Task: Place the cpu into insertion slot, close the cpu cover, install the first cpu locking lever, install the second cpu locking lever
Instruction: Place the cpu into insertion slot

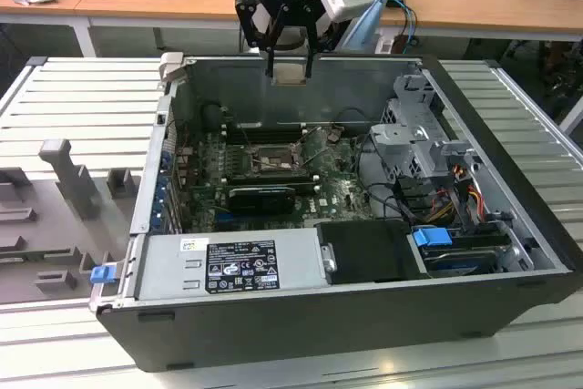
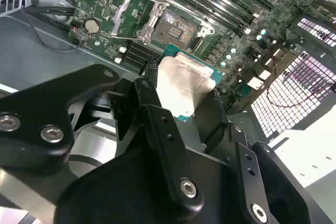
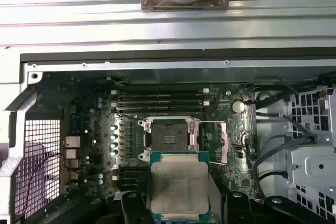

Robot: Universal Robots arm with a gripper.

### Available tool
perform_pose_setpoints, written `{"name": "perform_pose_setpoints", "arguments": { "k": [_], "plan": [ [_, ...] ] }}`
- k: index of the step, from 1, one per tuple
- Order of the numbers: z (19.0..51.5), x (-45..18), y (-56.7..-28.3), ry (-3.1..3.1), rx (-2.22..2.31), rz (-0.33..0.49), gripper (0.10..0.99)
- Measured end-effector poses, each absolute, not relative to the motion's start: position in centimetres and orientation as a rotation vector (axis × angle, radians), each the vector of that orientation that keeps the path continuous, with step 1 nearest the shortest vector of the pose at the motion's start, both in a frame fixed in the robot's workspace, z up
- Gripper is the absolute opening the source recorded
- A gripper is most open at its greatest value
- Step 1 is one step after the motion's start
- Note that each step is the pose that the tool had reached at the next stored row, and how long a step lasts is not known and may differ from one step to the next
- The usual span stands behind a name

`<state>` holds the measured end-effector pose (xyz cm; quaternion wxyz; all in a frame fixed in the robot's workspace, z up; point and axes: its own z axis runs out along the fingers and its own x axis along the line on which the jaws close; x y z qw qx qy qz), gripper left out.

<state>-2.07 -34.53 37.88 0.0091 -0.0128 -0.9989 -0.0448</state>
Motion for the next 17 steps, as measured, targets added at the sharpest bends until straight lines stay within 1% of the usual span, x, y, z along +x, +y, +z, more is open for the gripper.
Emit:
{"name": "perform_pose_setpoints", "arguments": {
  "k": [8, 17],
  "plan": [
    [37.81, -2.07, -34.53, -3.119, -0.168, -0.141, 0.529],
    [37.55, -2.07, -34.53, -3.118, -0.192, -0.141, 0.529]
  ]
}}
